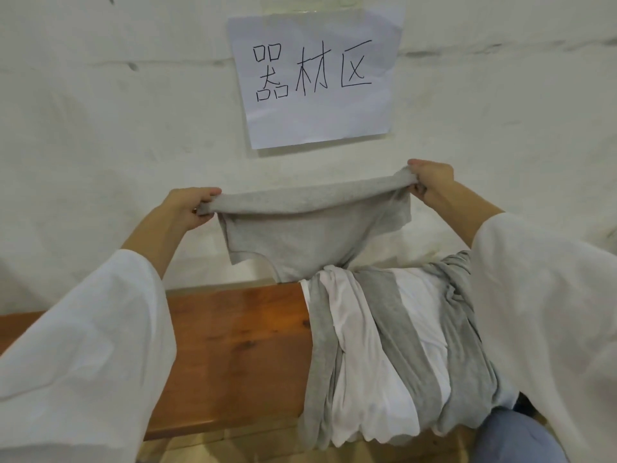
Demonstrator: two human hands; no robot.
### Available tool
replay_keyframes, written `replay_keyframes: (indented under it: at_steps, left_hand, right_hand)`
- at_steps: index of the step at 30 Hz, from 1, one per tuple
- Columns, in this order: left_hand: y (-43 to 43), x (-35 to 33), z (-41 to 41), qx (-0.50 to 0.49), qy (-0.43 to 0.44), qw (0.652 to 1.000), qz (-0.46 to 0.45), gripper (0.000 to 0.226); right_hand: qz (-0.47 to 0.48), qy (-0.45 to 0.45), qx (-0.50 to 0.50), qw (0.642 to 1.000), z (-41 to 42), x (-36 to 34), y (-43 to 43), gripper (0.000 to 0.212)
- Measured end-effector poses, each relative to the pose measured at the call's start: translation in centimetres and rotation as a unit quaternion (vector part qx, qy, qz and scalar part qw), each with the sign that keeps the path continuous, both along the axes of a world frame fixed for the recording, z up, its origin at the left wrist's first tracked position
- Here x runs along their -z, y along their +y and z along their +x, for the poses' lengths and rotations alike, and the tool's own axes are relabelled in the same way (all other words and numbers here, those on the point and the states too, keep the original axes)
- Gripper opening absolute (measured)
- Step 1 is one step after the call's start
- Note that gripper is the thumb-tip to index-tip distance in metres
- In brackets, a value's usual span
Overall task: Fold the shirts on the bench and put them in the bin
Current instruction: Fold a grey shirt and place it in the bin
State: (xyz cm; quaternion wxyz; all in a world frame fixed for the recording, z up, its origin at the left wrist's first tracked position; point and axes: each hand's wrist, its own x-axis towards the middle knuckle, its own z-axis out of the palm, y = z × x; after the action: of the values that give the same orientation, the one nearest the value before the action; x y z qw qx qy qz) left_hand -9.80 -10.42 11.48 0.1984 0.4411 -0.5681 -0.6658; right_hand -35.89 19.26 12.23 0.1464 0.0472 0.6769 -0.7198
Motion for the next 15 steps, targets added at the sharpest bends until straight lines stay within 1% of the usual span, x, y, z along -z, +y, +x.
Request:
replay_keyframes:
  at_steps: [1,3,6,10,12,13,15]
  left_hand:
    - [0.0,-0.3,-0.2,-0.009,0.036,0.999,0.014,0.028]
    - [0.0,-1.5,-0.4,-0.033,0.097,0.994,0.037,0.025]
    - [-0.1,-3.2,-0.5,-0.055,0.161,0.984,0.055,0.024]
    - [1.0,-5.2,0.5,-0.073,0.248,0.964,0.062,0.023]
    - [2.1,-5.5,1.8,-0.075,0.257,0.962,0.056,0.026]
    - [3.1,-5.1,2.9,-0.068,0.251,0.964,0.047,0.031]
    - [5.7,-3.3,6.1,-0.044,0.218,0.975,0.013,0.047]
  right_hand:
    - [-0.024,0.005,-0.001,1.0,-0.2,-0.3,-0.2,0.019]
    - [-0.056,0.015,-0.015,0.998,-0.5,-1.1,-0.1,0.021]
    - [-0.109,0.0,-0.025,0.994,-0.4,-2.9,0.0,0.022]
    - [-0.166,-0.013,-0.025,0.986,1.2,-5.0,1.0,0.011]
    - [-0.183,-0.033,-0.021,0.982,2.5,-4.8,2.1,0.013]
    - [-0.173,-0.032,-0.023,0.984,3.6,-4.2,2.9,0.015]
    - [-0.116,-0.009,-0.036,0.993,6.5,-2.0,5.6,0.015]
